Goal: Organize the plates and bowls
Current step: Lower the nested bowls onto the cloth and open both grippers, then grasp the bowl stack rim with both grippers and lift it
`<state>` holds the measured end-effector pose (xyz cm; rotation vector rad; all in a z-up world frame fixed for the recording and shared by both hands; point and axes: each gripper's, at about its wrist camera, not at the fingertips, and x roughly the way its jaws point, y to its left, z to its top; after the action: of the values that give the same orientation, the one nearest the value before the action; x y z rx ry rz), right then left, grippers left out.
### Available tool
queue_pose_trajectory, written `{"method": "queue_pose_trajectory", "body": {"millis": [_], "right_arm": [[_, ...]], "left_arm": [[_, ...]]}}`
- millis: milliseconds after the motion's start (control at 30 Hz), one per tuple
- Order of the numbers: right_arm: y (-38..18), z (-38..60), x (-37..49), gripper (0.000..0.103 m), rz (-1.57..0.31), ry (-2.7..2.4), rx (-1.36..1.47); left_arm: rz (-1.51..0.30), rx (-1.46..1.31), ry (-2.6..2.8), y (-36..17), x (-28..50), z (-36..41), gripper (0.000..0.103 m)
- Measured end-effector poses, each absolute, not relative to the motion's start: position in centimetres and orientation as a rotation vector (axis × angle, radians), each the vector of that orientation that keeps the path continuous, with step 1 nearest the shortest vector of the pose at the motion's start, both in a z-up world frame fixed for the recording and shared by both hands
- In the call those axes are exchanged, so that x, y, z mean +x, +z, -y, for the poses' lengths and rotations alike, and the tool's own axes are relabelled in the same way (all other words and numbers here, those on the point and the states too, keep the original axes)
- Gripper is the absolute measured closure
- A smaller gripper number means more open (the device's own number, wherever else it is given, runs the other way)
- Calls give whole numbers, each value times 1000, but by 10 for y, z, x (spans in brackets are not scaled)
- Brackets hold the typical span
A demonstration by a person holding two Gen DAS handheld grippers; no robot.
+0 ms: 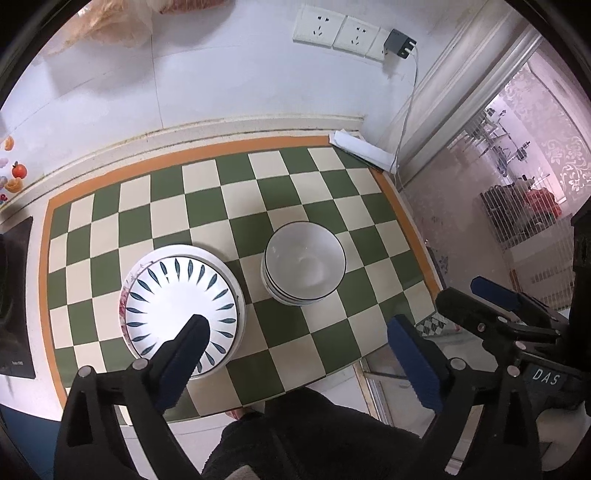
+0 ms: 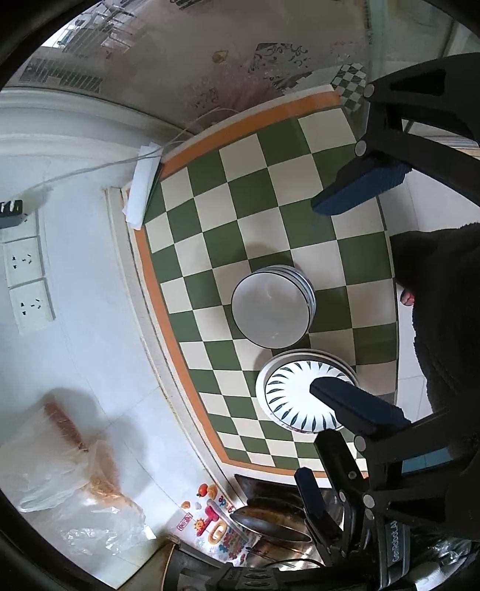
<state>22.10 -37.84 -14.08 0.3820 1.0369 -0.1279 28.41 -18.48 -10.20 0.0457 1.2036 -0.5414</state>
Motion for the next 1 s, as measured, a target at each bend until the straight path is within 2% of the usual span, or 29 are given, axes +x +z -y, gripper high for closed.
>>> {"method": "queue_pose_trajectory", "body": {"millis": [300,533,700,867,967,1000], "right_arm": [[-137,379,224,6,-1020,-142,378],[-151,383,239,6,-1047,-119,390],[-189,399,263,6,-1080,-47,494],[-253,425,295,6,-1126,32,671],[-290,436,314,6,-1156,35,721],[-300,439,319,6,-1165,34,736]], "left_arm": [[-1156,47,-537,-90,291,182,0],[-1186,44,-526,-108,316,191,0],[-1262,-3,-502,-144,357,200,0],[-1406,-67,-498,-194,403,214,1],[-1493,-65,-517,-229,425,229,8],[-1523,-51,-527,-243,431,236,13]]}}
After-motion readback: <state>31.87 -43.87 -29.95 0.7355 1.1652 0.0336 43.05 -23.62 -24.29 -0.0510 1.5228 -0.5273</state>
